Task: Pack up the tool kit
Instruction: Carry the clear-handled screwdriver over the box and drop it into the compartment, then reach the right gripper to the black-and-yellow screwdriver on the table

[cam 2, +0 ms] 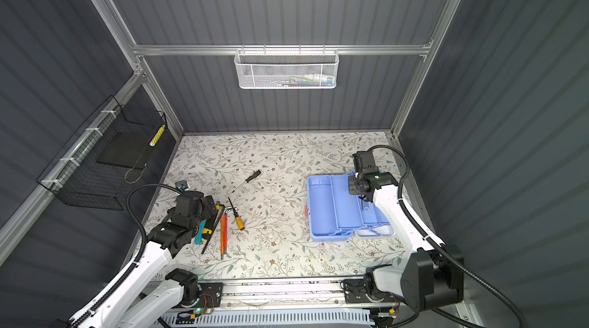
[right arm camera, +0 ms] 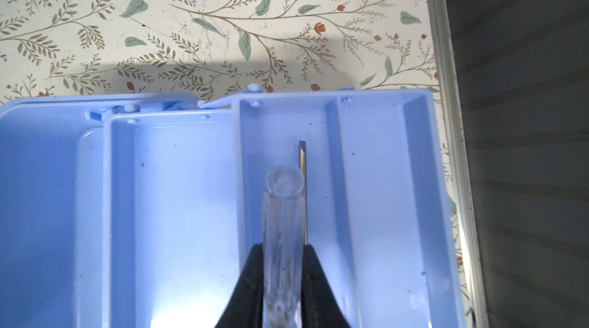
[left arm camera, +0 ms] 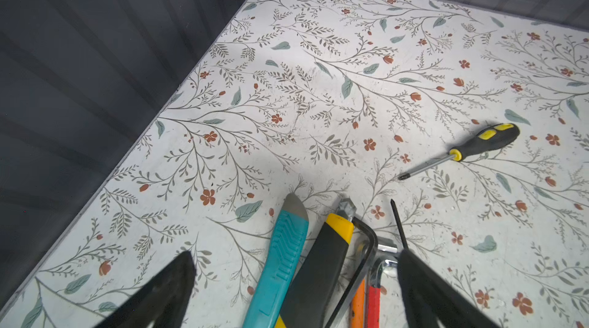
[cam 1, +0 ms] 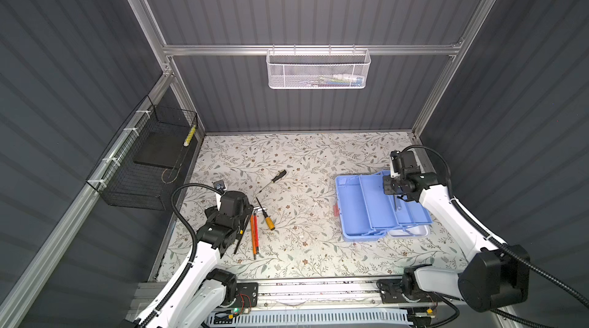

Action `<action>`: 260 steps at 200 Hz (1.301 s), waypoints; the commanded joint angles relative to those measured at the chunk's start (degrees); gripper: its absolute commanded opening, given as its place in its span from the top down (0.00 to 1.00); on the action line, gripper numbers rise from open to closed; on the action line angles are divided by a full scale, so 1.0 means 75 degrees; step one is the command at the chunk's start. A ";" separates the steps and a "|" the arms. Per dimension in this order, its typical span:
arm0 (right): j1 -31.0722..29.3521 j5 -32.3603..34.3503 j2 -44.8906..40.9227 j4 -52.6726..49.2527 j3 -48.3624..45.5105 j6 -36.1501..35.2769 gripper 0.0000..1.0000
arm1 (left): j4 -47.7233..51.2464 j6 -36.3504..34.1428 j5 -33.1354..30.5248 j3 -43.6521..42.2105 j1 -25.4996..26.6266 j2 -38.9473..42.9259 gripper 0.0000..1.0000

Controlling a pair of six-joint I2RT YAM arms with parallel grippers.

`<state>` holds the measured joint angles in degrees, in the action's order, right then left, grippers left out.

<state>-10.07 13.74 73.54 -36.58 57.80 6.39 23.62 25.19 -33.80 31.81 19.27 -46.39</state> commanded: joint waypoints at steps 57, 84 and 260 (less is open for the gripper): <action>0.0030 0.0040 -0.0251 -0.0007 -0.0235 0.0223 0.69 | 0.0170 0.0127 -0.0169 0.0018 -0.0061 -0.0058 0.00; 0.0030 0.0117 -0.0254 -0.0328 0.0168 0.0145 0.60 | 0.0178 0.0131 -0.0180 0.0024 -0.0061 -0.0030 0.01; -0.3674 -0.3222 0.6201 0.1036 0.6253 0.0016 0.40 | 0.0154 0.0204 -0.0461 -0.0081 -0.0061 0.0178 0.01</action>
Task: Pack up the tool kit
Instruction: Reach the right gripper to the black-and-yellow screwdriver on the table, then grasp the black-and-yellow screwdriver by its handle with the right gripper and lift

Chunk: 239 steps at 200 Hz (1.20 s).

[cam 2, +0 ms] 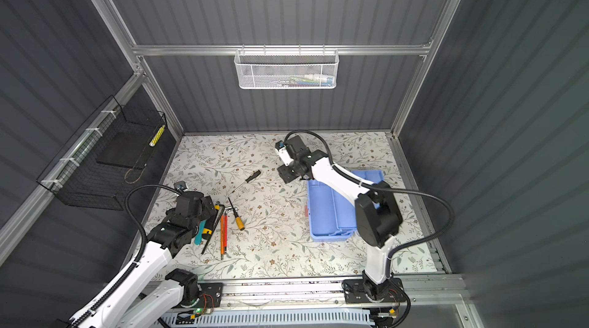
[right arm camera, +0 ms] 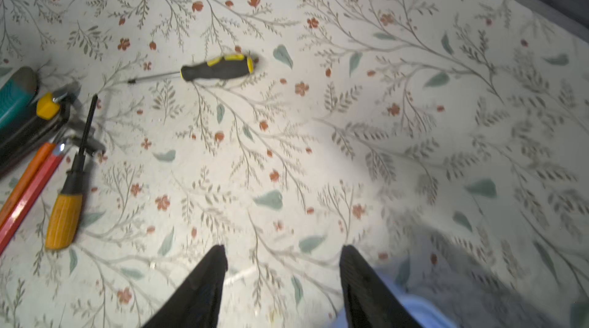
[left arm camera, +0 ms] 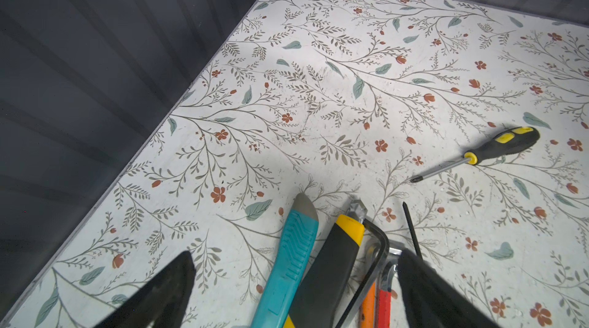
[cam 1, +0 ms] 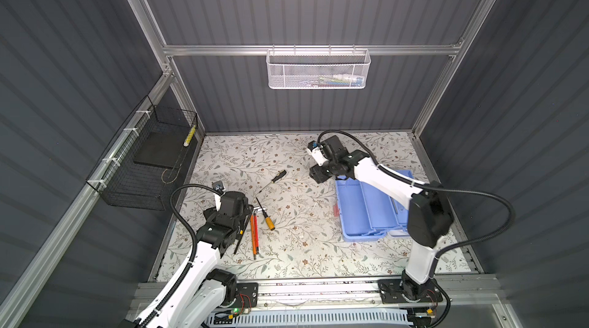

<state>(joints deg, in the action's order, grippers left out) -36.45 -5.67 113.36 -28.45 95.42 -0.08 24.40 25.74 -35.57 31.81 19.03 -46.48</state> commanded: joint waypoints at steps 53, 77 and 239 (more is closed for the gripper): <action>-0.0483 -0.1161 0.3182 0.0255 0.3662 0.2563 0.43 | -0.0065 0.0027 -0.0165 -0.0074 -0.0029 0.0068 0.01; -0.0544 -0.1287 0.3618 0.0892 0.3838 0.3117 0.43 | -0.0922 -0.0022 -0.0304 -0.0693 -0.0029 0.0065 0.00; -0.0754 -0.1347 0.5567 0.0488 0.5992 0.3653 0.39 | -0.1122 -0.0279 -0.0051 -0.0766 -0.0100 -0.0036 0.01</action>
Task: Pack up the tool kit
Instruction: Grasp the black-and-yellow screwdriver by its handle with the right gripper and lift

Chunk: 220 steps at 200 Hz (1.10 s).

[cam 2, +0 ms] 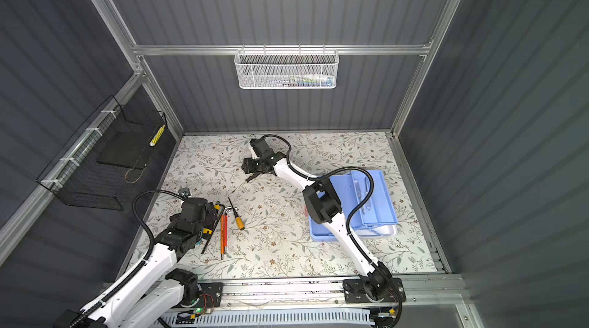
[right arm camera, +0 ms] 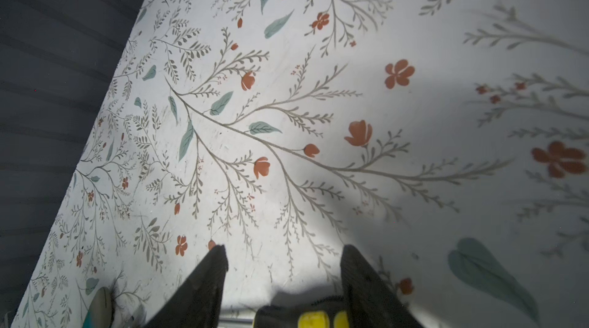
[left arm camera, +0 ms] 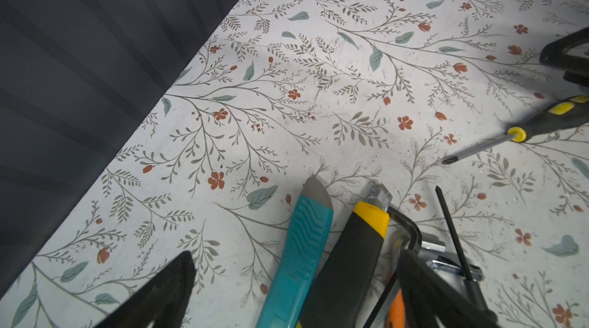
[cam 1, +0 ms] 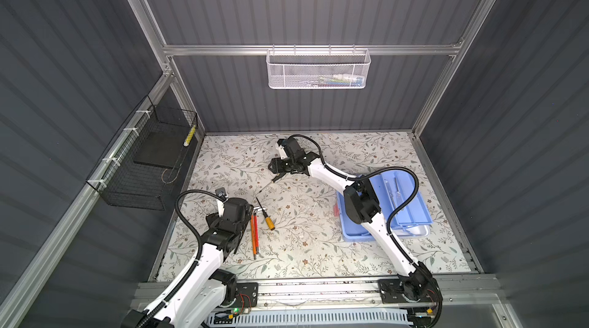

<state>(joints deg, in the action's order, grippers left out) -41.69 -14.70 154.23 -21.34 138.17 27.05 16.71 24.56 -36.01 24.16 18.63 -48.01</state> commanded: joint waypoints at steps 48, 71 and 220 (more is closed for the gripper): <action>0.0062 -0.0284 -0.0045 -0.2300 0.0459 -0.0714 0.38 | -0.0043 -0.0069 -0.0062 0.0095 -0.0052 0.0599 0.00; 0.0031 -0.0975 -0.0420 -0.2985 0.0072 -0.1126 0.38 | -0.0039 -0.0063 -0.0068 0.0120 -0.0051 0.0549 0.00; -0.0809 0.3031 -0.0585 -0.2553 -0.0045 -0.3420 0.27 | -0.0037 -0.0056 -0.0074 0.0130 -0.0055 0.0518 0.01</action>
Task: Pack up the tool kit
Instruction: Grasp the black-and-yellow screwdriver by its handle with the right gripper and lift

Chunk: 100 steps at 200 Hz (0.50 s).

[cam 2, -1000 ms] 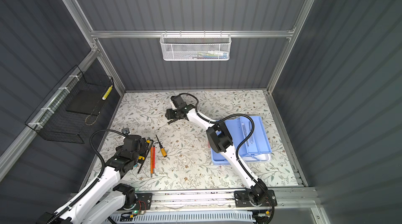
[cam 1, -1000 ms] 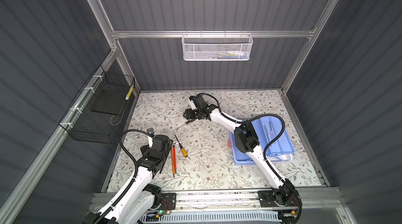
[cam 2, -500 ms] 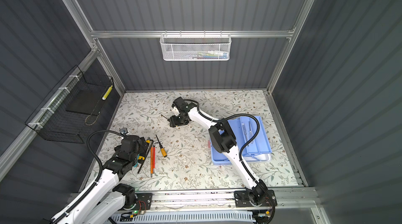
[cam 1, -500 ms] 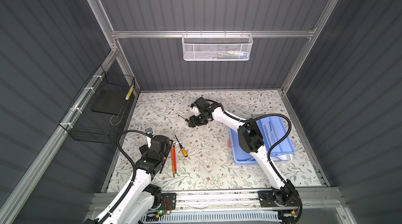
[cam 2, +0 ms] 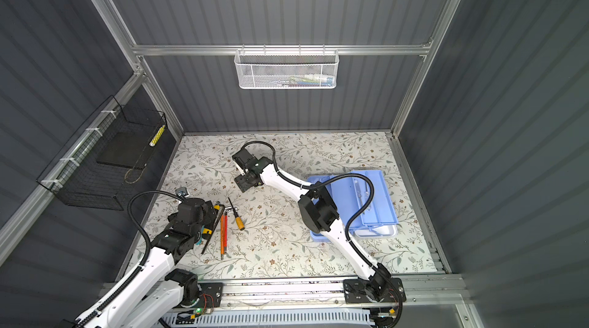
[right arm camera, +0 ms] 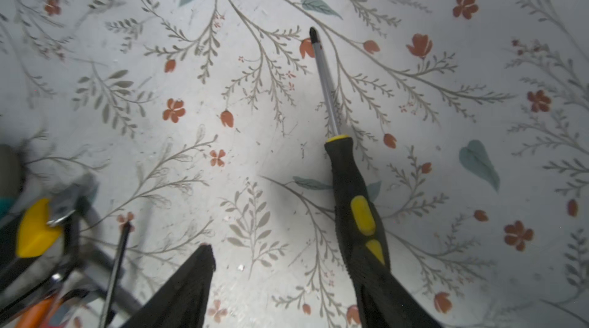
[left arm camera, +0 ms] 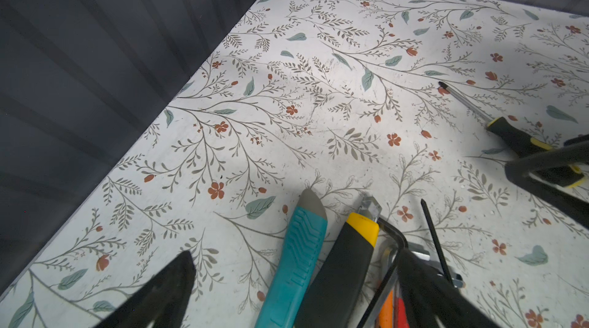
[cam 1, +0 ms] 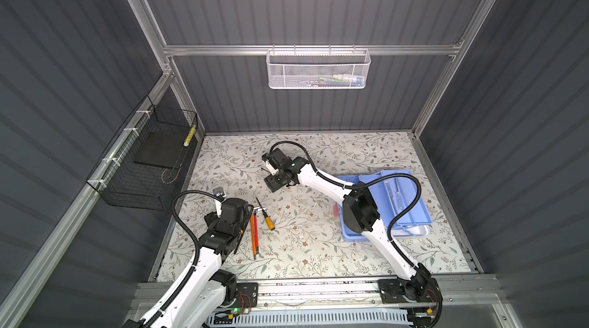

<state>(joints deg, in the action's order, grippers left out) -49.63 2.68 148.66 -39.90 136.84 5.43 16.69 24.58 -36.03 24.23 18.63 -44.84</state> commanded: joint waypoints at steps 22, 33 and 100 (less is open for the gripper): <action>0.0363 0.0497 0.0250 0.0061 0.0164 -0.0808 0.25 | -0.0034 -0.0066 -0.0071 0.0133 -0.0055 0.0064 0.01; 0.0414 0.0435 0.0341 0.0081 0.0205 -0.0884 0.24 | -0.0034 -0.0066 -0.0071 0.0133 -0.0058 0.0072 0.01; 0.0728 -0.0590 0.0787 0.0055 0.0618 -0.0951 0.26 | -0.0034 -0.0055 -0.0071 0.0144 -0.0052 0.0039 0.00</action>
<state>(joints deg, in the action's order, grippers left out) -44.49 2.37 152.57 -39.00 138.78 -1.21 16.69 24.58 -36.03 24.23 18.63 -44.86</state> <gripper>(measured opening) 0.759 0.994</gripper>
